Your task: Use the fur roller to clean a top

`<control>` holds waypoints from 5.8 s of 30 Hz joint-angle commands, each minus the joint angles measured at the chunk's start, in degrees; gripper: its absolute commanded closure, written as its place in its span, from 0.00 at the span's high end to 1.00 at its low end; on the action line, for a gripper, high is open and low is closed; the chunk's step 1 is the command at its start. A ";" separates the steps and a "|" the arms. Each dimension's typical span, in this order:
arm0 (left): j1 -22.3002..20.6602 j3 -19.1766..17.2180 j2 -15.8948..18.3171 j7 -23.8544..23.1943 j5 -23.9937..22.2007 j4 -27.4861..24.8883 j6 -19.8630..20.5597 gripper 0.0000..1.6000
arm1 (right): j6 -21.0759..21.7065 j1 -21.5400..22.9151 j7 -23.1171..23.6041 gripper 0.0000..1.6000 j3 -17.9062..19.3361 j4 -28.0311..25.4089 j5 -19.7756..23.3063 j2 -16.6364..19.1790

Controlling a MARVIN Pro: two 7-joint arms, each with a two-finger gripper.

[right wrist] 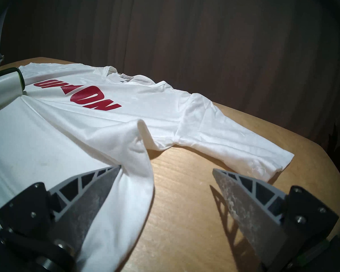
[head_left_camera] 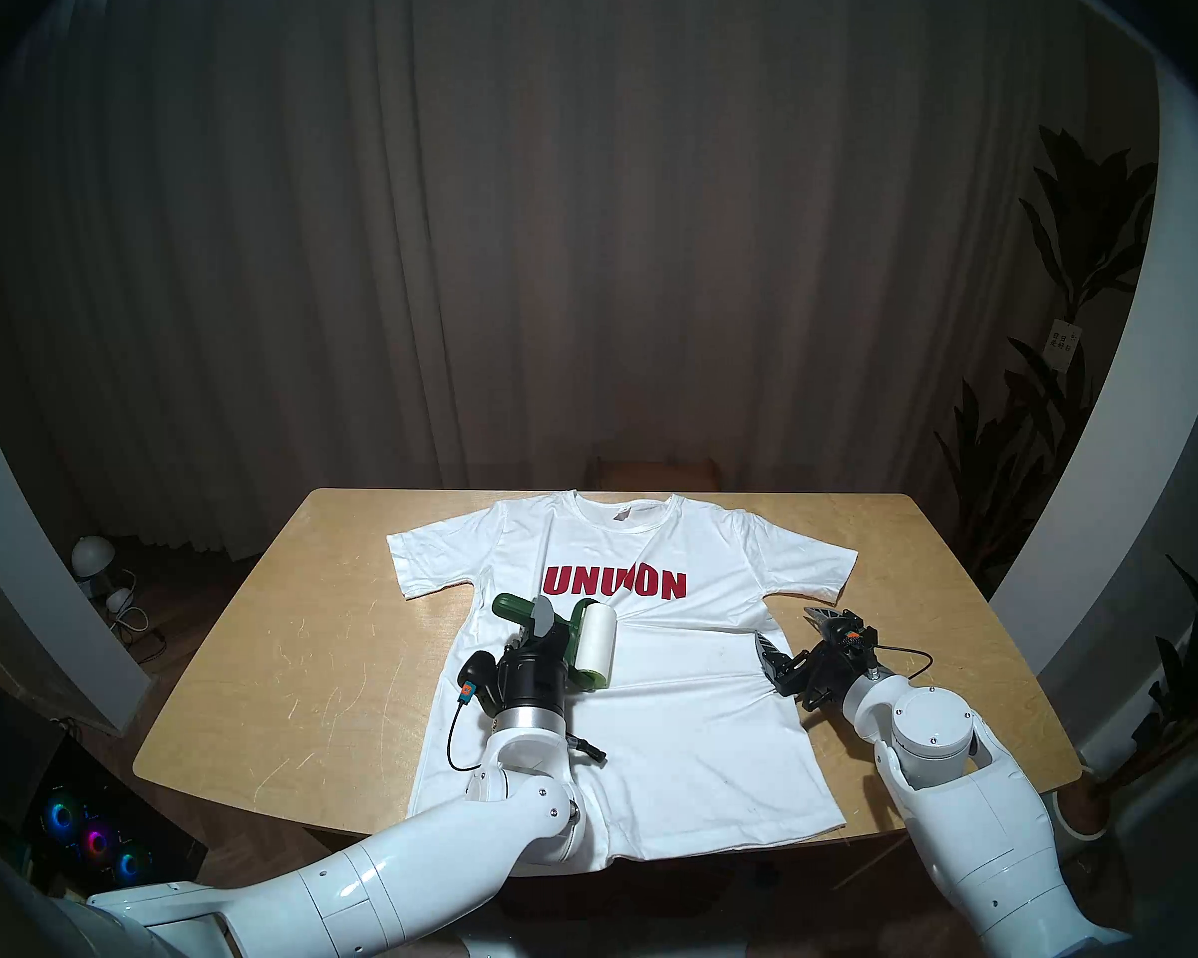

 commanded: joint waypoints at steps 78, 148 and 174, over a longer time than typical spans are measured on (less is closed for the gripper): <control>8.29 -4.63 20.55 39.10 42.10 -27.79 0.04 0.00 | 0.79 -1.08 -1.56 1.00 3.60 5.03 4.17 1.54; -7.48 20.51 -0.25 15.13 43.18 -12.99 19.57 0.00 | -1.80 15.36 10.85 1.00 -5.79 19.10 1.51 6.32; -12.93 27.63 -2.03 14.96 39.09 -9.27 19.30 0.00 | 0.02 11.12 8.50 1.00 -5.74 13.78 2.84 6.22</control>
